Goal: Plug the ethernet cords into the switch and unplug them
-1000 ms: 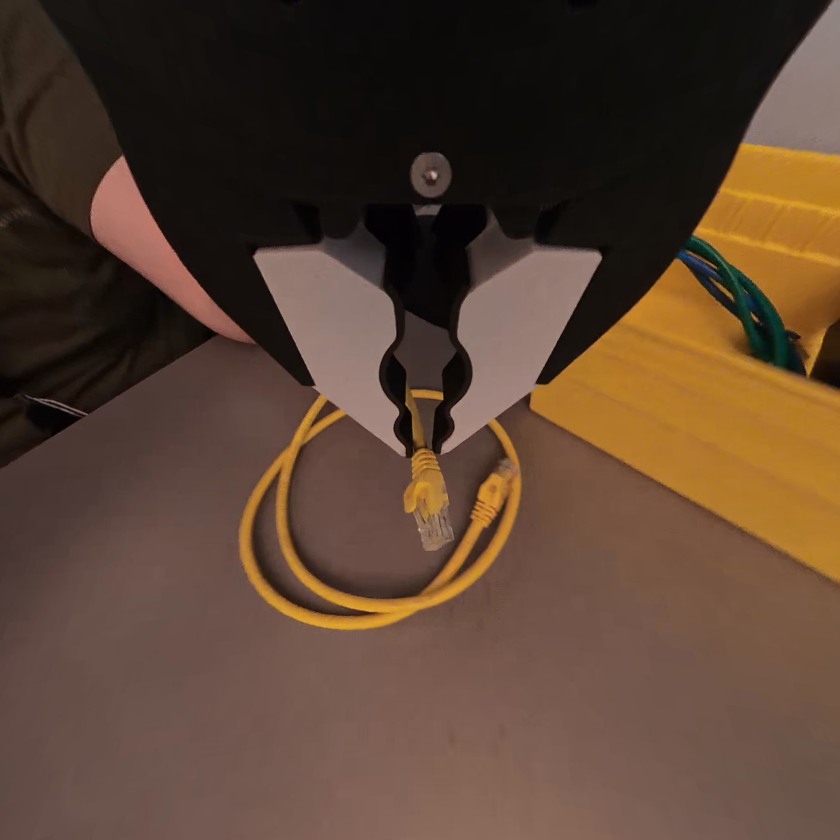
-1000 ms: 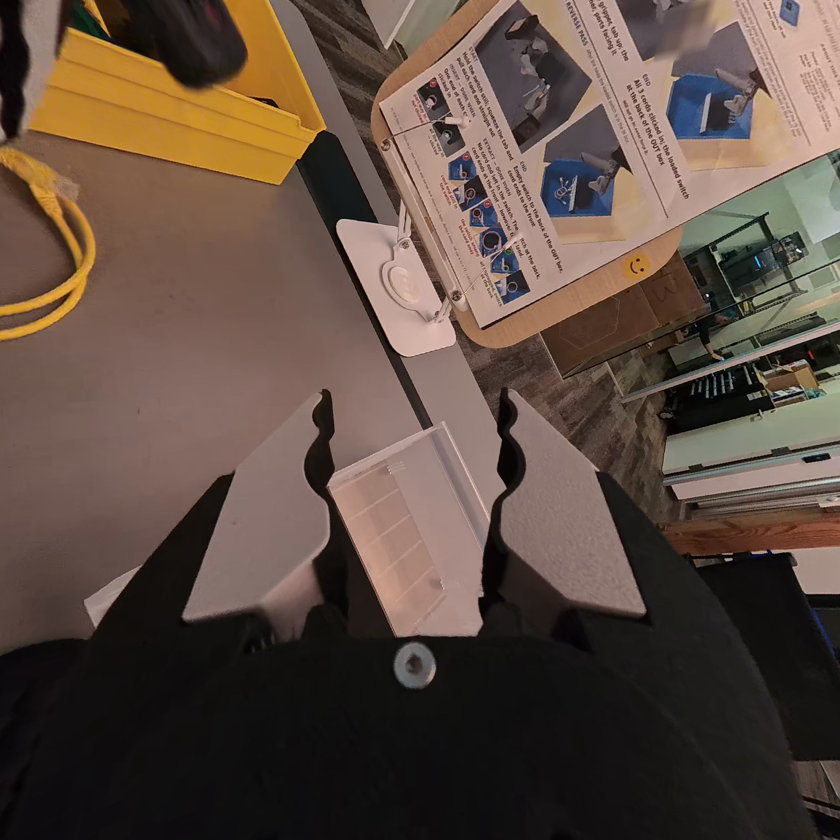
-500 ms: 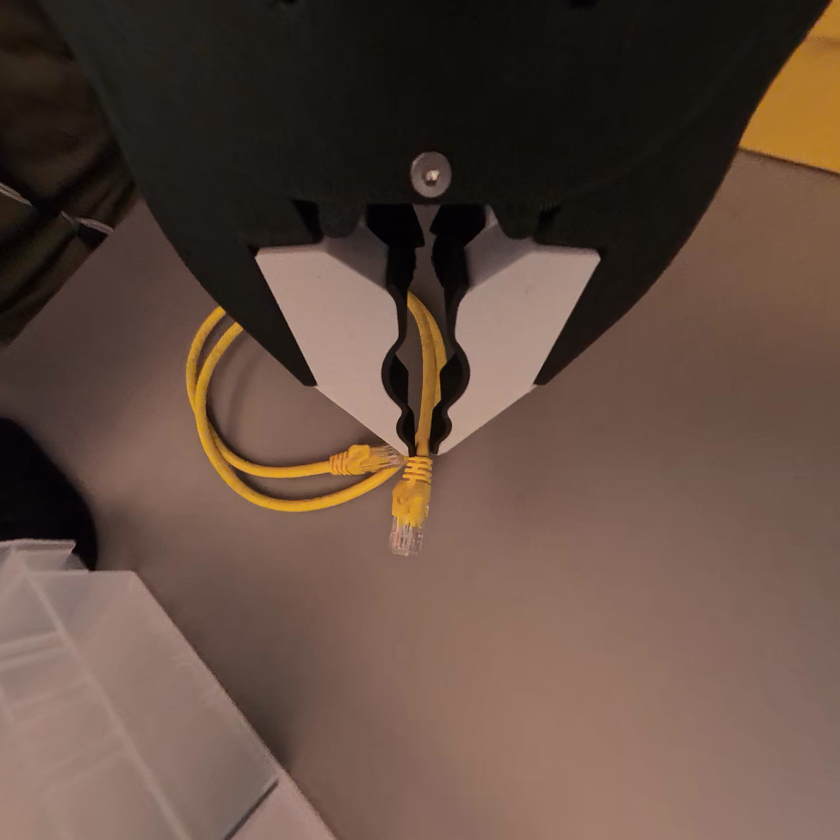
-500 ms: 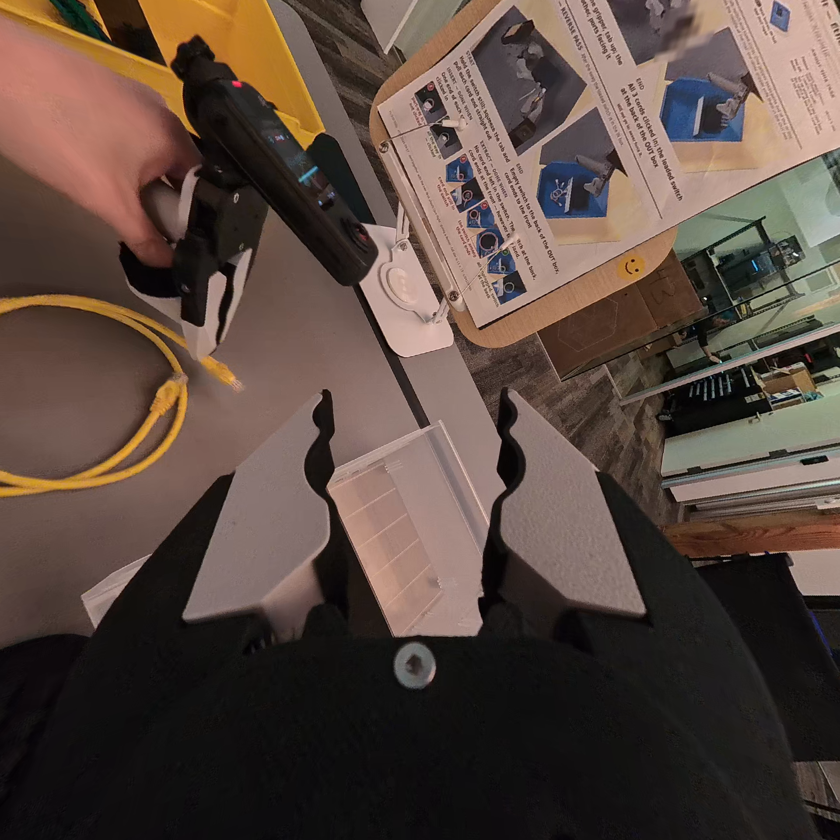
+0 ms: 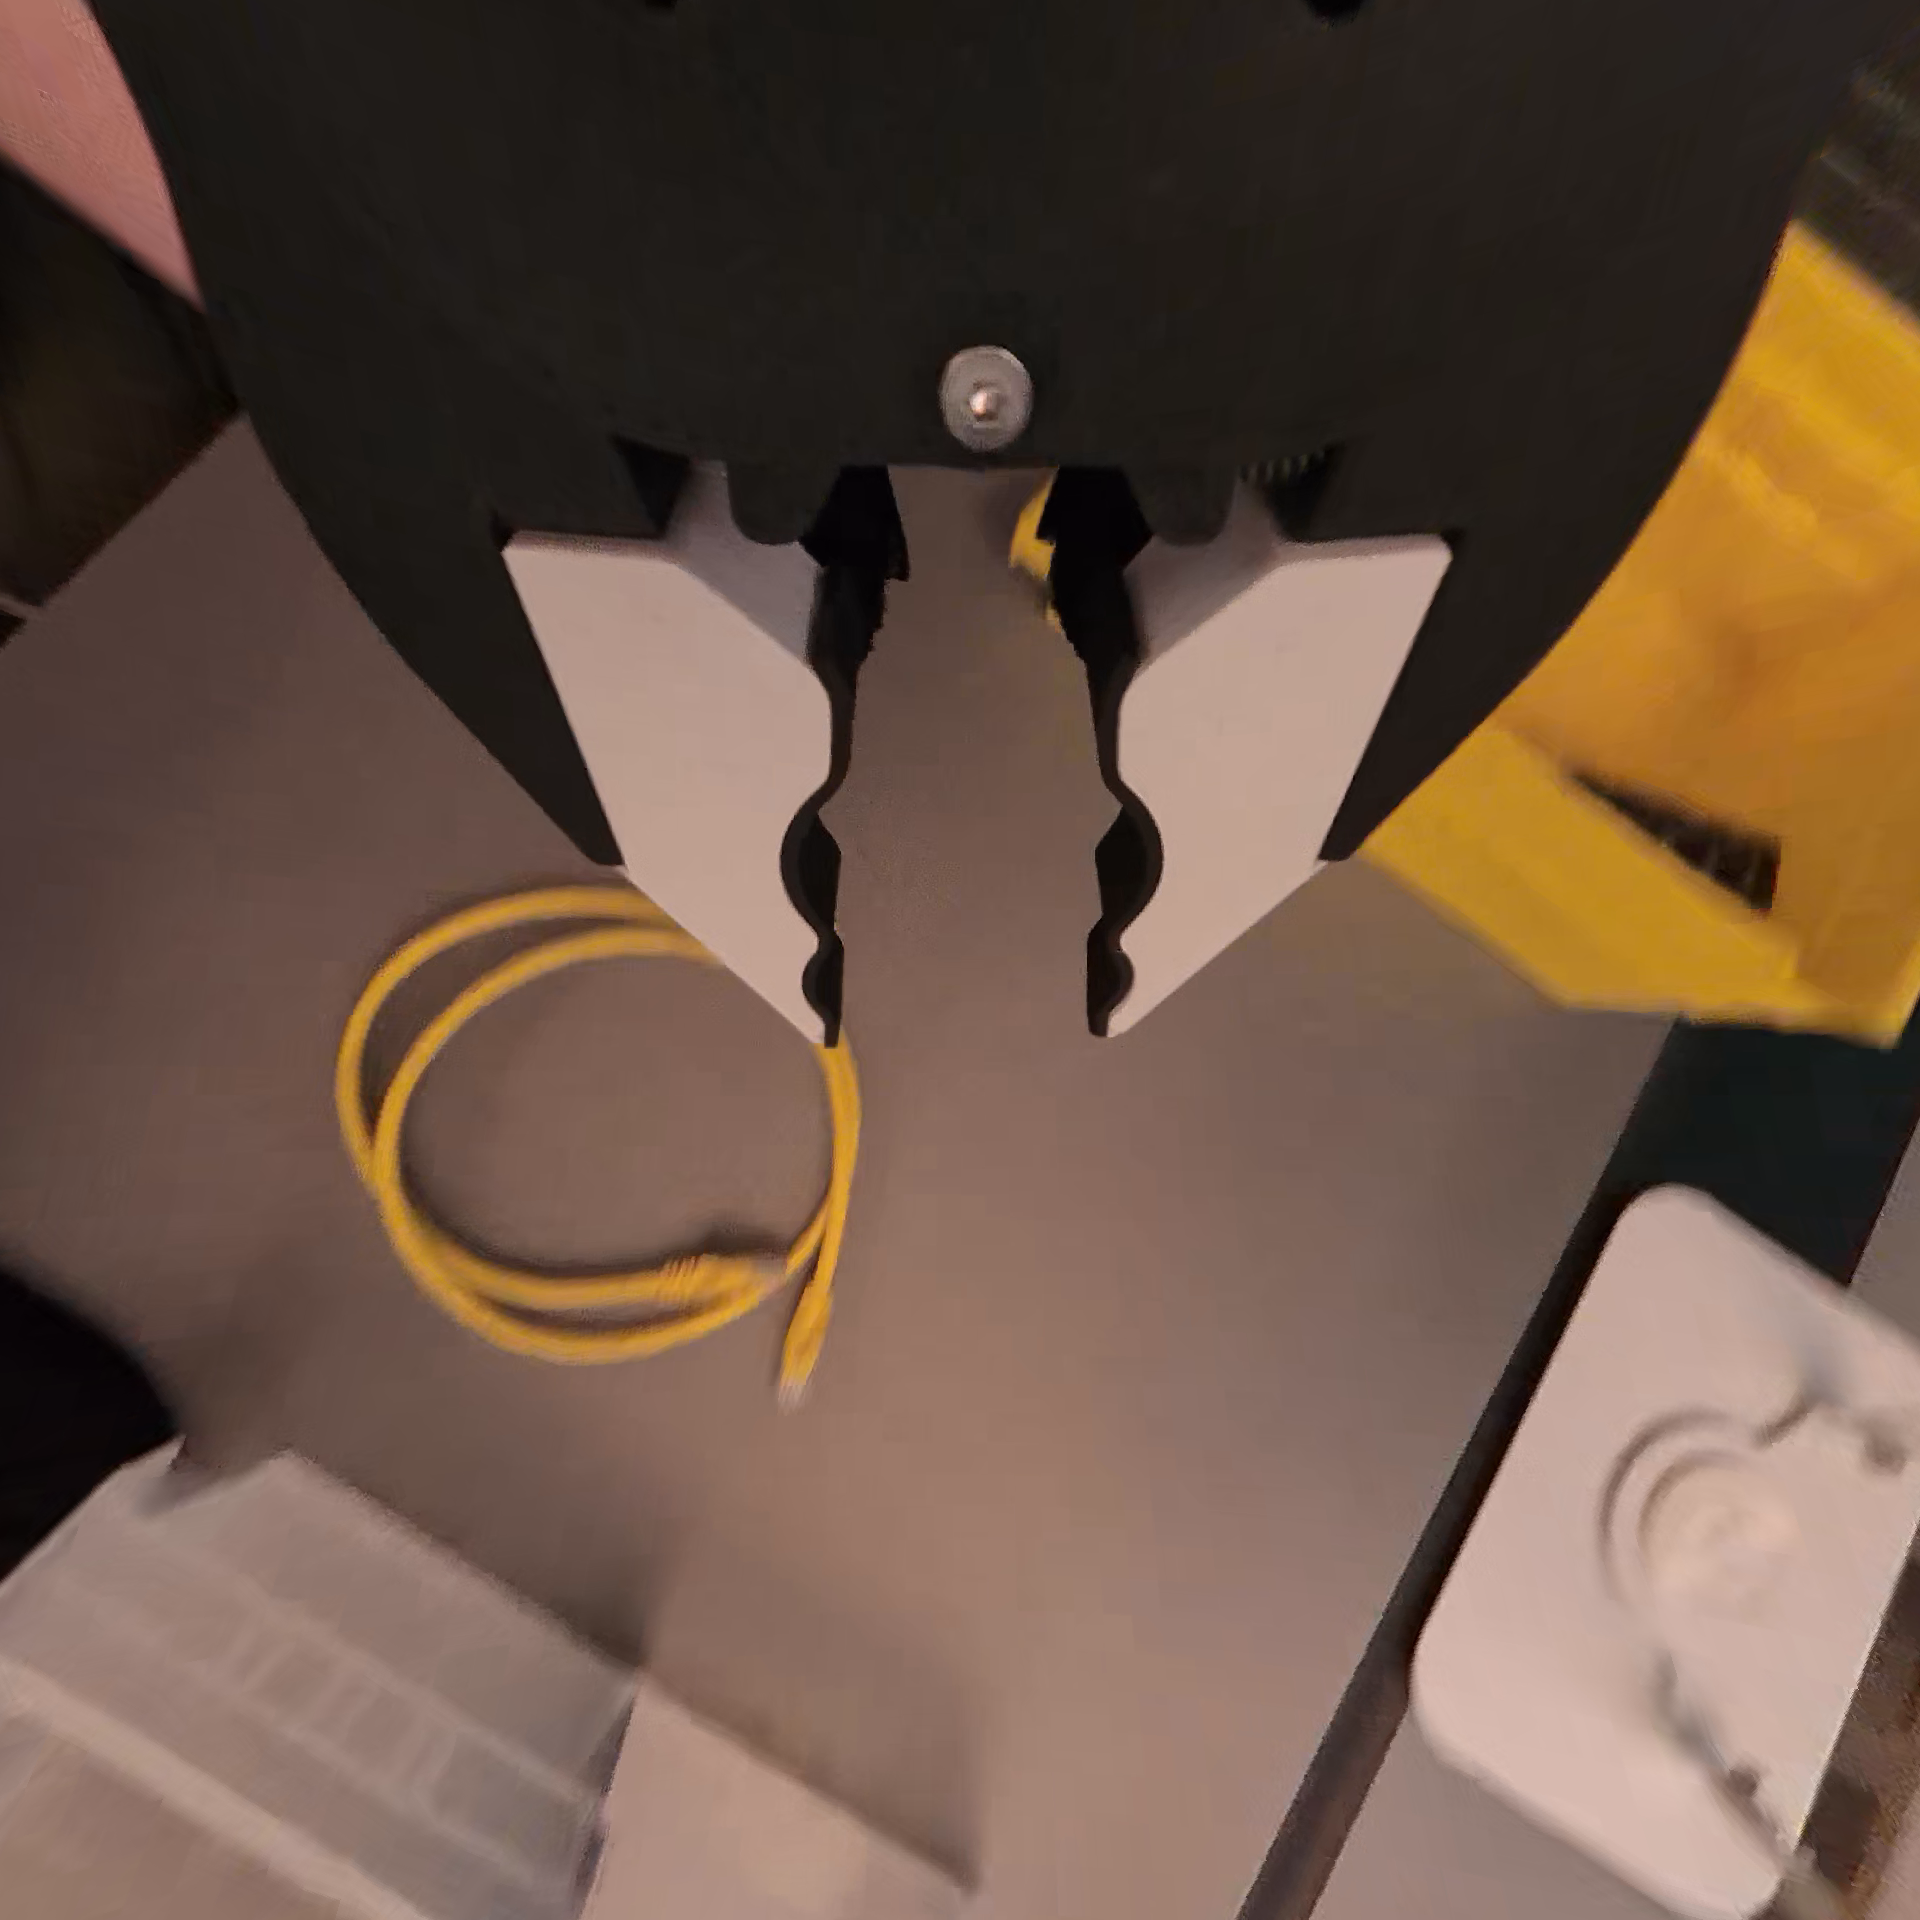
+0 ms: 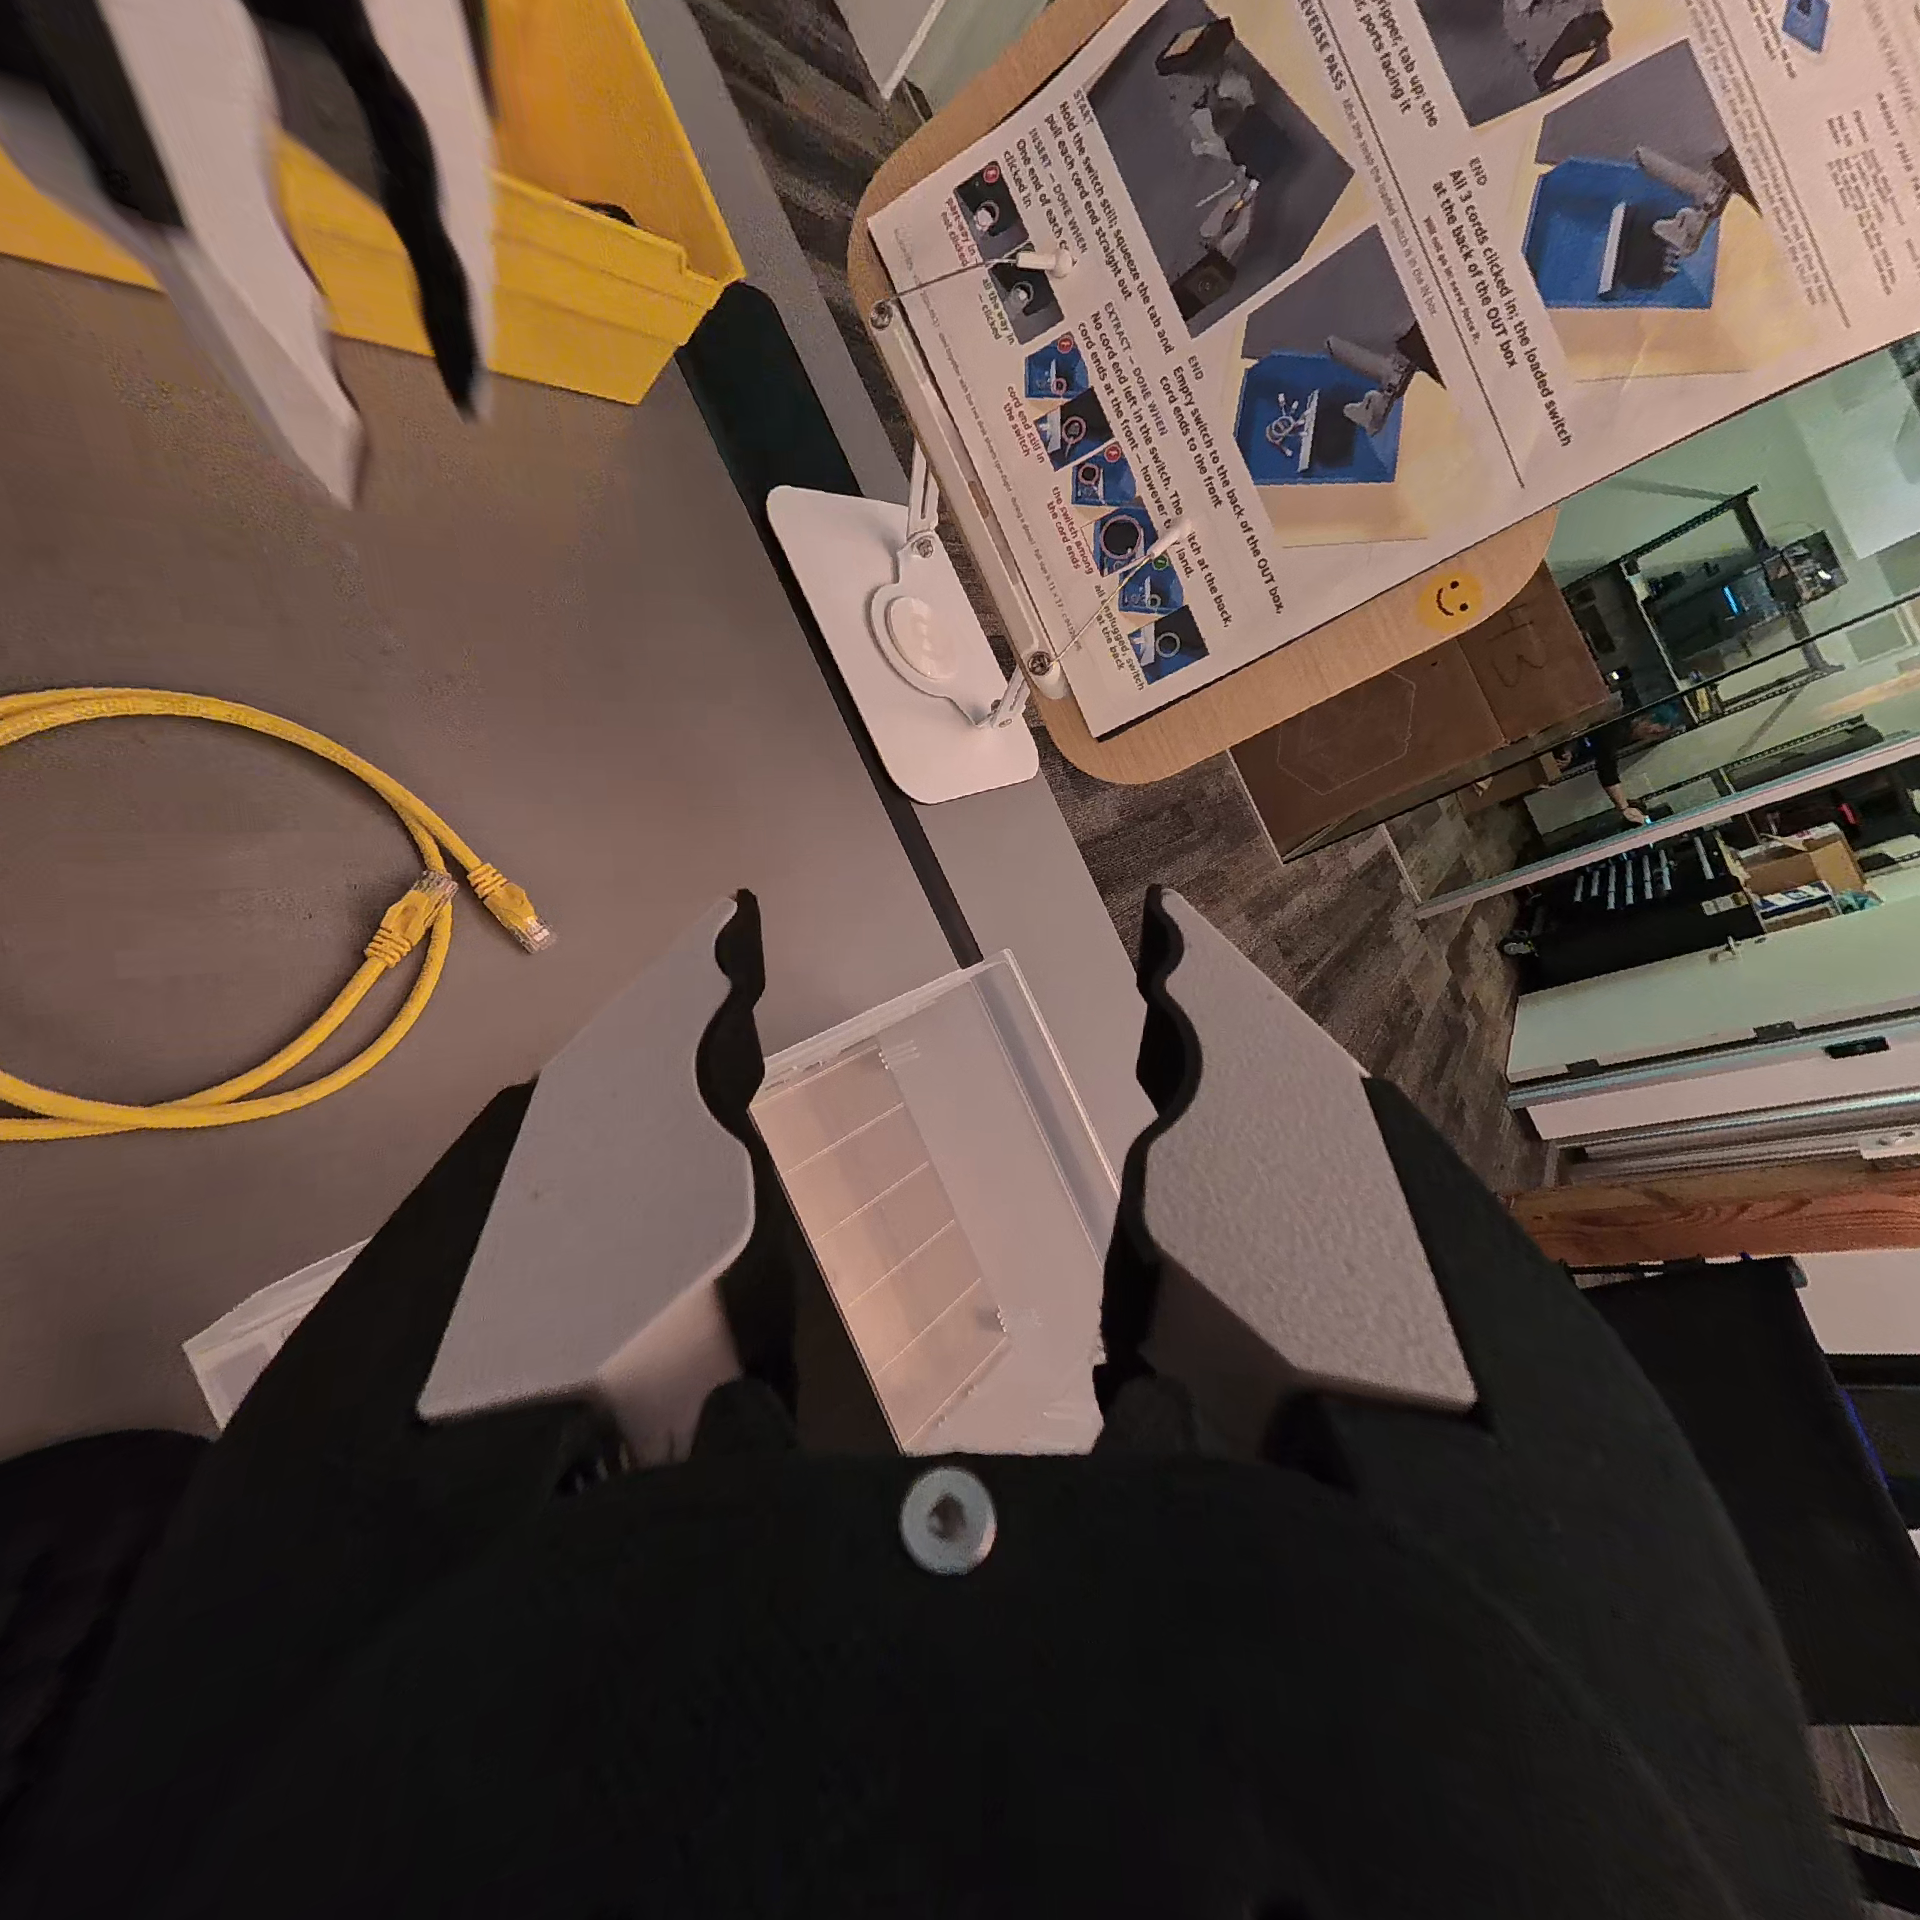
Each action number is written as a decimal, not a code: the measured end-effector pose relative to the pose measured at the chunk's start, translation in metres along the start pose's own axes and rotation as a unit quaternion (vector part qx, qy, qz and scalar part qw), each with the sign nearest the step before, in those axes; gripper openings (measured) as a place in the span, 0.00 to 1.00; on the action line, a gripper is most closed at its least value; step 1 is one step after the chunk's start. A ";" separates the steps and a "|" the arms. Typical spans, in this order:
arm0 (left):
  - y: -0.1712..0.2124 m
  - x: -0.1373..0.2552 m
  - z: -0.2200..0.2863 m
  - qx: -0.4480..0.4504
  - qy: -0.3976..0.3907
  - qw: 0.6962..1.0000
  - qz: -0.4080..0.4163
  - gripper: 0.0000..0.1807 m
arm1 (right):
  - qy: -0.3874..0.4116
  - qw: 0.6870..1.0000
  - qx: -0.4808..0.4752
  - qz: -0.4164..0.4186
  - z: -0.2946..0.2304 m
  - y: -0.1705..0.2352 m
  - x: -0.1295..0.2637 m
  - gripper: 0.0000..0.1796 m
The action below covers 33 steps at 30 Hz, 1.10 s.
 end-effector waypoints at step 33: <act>0.197 0.075 -0.058 0.300 -0.005 0.937 -0.180 0.14 | -0.023 0.999 0.006 -0.028 -0.008 0.006 -0.011 0.41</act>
Point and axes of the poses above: each gripper's, where its closed fingertips meet, x back along the fingers, y out of its underside, z = x × y across the jaws, the point moved 8 cm from there along x, back along the fingers, and after that the axes turned 14 degrees about z, right-handed, at the moved point
